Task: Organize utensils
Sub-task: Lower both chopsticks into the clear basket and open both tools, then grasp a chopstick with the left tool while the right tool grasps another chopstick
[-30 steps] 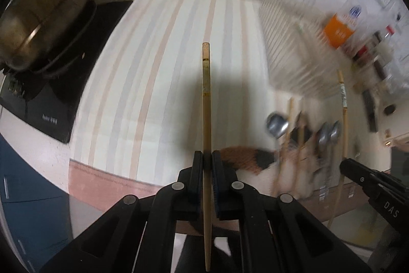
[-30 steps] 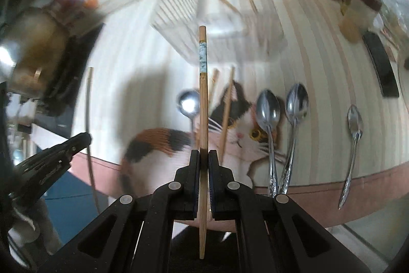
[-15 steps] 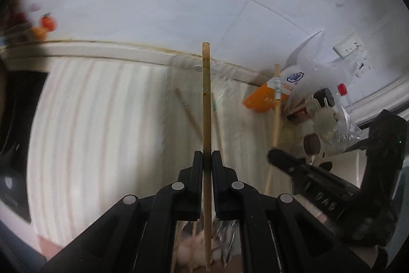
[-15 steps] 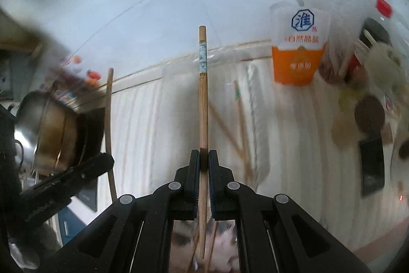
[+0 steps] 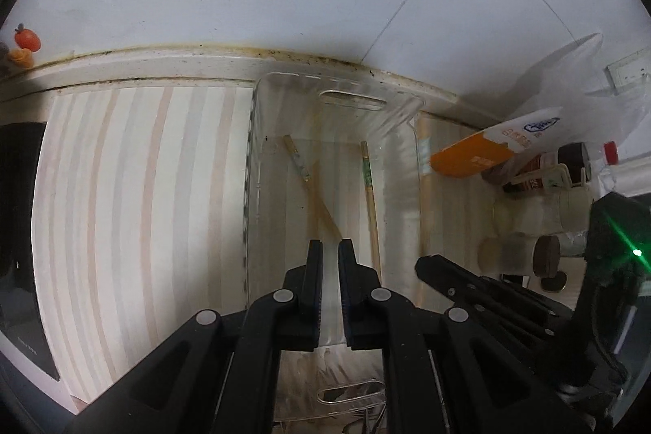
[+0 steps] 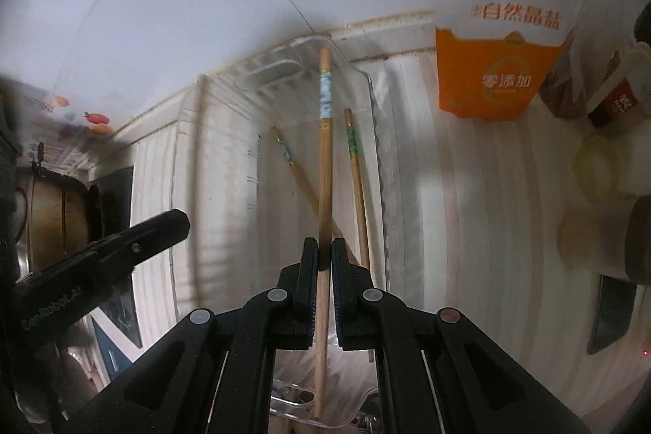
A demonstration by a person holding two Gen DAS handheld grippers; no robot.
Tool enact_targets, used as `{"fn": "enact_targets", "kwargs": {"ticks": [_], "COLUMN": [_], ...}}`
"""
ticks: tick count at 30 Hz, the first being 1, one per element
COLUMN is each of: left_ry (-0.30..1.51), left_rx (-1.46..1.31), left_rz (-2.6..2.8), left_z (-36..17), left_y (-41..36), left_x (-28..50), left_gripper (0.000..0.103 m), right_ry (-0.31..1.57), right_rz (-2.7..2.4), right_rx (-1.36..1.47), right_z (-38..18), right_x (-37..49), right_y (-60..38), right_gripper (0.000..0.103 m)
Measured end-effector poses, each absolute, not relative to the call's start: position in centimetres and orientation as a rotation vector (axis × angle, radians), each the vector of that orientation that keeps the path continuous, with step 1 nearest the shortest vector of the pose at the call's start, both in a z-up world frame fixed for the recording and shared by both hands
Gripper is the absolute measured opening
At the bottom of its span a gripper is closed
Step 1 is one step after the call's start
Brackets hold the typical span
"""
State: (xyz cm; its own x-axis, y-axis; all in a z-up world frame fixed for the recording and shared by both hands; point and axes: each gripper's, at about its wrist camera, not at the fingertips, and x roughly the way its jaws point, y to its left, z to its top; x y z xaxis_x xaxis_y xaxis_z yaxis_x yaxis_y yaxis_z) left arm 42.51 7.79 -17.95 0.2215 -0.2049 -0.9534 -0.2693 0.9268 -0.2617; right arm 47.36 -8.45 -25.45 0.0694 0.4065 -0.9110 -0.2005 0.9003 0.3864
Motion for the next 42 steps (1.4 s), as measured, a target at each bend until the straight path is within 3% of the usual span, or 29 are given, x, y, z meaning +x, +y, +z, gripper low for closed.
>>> {"fn": "enact_targets", "kwargs": {"ticks": [2,3,5,8,9,10,11,15,21,25,27,32,36,39,42], "left_ry": [1.335,1.322,1.296,1.22,1.179,1.158,1.131,1.116,1.144,1.258,1.348,1.508,1.505,1.479,1.453], "left_rx": [-0.384,-0.371,-0.347,-0.279,-0.247,-0.235,-0.234,-0.211,-0.154,-0.146,-0.147,-0.188,-0.127,-0.096,-0.095], "left_rz": [0.076,0.087,0.109,0.17,0.193,0.201,0.2,0.231,0.285,0.253,0.214,0.069,0.041,0.018,0.029], "left_z": [-17.3,-16.9,-16.1,-14.4,-13.7,-13.3,-12.9,-12.4,-14.1,-19.0,-22.3,-28.7,-30.0,-29.8,-29.3], "left_y": [8.0,8.1,8.3,8.6,8.6,8.7,8.8,9.0,8.6,7.5,6.6,3.4,1.4,0.5,0.4], "left_x": [42.3,42.1,41.5,40.4,39.7,39.3,38.6,36.4,29.9,24.1,21.5,17.2,17.2,17.7,17.5], "left_gripper": [0.013,0.017,0.049,0.078,0.084,0.098,0.103,0.103,0.103,0.103,0.097,0.043,0.039,0.006,0.005], "right_ry": [1.442,1.435,1.417,1.392,1.375,1.357,1.335,1.252,1.19,1.205,1.231,1.33,1.387,1.404,1.408], "right_rz": [0.448,0.439,0.421,0.399,0.389,0.377,0.358,0.316,0.286,0.267,0.245,0.19,0.158,0.152,0.154], "right_rx": [0.186,0.187,0.181,0.17,0.158,0.152,0.136,0.14,0.161,0.153,0.149,0.17,0.174,0.165,0.155], "right_z": [-25.7,-25.7,-25.2,-24.1,-23.5,-22.9,-22.3,-20.1,-18.8,-20.0,-21.5,-25.9,-28.6,-29.5,-29.6], "right_x": [47.5,47.5,47.4,47.0,46.6,46.3,45.7,43.0,37.6,33.4,31.4,28.0,26.3,25.2,24.5], "right_y": [-8.9,-9.2,-9.7,-10.6,-11.0,-11.3,-11.7,-13.4,-16.0,-17.5,-18.3,-20.4,-21.2,-21.2,-20.9], "right_gripper": [0.036,0.037,0.037,0.042,0.048,0.056,0.059,0.07,0.069,0.028,0.023,0.023,0.023,0.023,0.023]}}
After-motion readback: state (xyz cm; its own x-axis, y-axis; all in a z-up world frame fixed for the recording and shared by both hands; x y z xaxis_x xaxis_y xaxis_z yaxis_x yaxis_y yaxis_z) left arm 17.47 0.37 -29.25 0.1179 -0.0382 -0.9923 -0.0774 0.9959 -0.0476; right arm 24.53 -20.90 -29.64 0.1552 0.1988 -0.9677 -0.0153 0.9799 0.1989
